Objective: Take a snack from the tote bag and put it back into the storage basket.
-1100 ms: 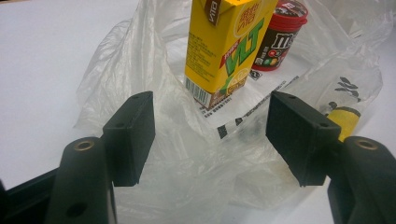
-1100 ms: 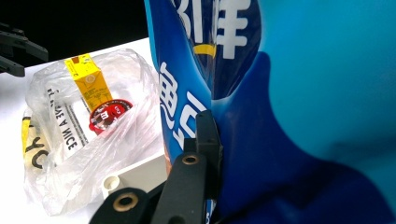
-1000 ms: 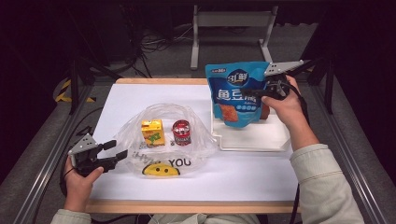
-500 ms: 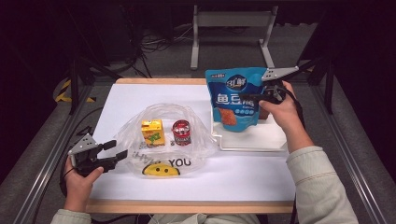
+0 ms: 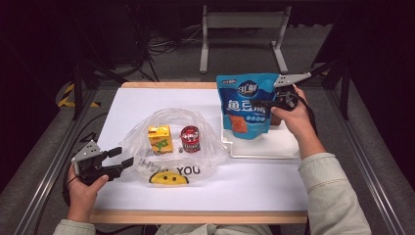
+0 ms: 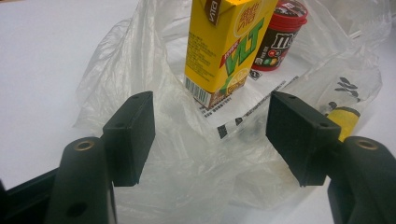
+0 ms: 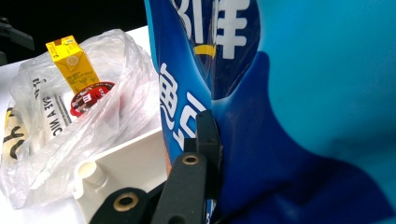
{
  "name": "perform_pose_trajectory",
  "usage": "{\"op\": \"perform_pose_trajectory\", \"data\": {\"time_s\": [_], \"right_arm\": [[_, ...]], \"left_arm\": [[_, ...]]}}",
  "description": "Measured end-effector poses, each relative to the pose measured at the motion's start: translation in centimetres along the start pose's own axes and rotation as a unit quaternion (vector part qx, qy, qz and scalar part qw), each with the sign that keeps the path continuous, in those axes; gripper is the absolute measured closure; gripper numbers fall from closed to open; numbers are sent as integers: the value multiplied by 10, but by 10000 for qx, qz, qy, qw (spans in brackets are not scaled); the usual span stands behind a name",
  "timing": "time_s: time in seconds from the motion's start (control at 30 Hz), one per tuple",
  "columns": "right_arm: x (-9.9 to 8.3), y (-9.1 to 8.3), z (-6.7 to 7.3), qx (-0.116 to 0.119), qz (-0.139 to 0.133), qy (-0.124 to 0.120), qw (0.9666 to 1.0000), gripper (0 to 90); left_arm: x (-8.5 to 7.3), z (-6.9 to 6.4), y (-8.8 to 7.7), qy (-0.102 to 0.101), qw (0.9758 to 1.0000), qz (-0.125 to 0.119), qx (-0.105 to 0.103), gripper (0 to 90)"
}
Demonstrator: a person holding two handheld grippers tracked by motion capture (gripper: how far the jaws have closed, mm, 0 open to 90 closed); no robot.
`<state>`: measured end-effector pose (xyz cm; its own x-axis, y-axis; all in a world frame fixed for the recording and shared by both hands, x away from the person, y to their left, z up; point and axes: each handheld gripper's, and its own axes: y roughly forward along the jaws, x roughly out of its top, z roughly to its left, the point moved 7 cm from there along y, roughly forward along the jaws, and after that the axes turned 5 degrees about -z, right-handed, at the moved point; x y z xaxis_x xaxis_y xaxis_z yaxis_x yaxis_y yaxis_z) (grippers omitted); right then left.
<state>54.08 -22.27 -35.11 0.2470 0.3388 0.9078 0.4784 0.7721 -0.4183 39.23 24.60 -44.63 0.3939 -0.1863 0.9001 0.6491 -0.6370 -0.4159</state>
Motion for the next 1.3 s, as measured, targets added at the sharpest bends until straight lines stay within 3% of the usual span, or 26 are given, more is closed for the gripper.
{"op": "perform_pose_trajectory", "data": {"time_s": [0.87, 1.1, 1.3], "right_arm": [[-7, 1, -13, 387, -22, -261, 9989, 856], [-11, -4, -15, 324, -14, -244, 9992, 823], [-11, -4, -14, 95, 33, -401, 9991, 754]], "left_arm": [[0, -1, 1, 12, 10000, 16, -19, 336], [0, -2, 1, -2, 10000, 25, -24, 336], [1, -1, 2, 20, 10000, 11, -27, 335]]}}
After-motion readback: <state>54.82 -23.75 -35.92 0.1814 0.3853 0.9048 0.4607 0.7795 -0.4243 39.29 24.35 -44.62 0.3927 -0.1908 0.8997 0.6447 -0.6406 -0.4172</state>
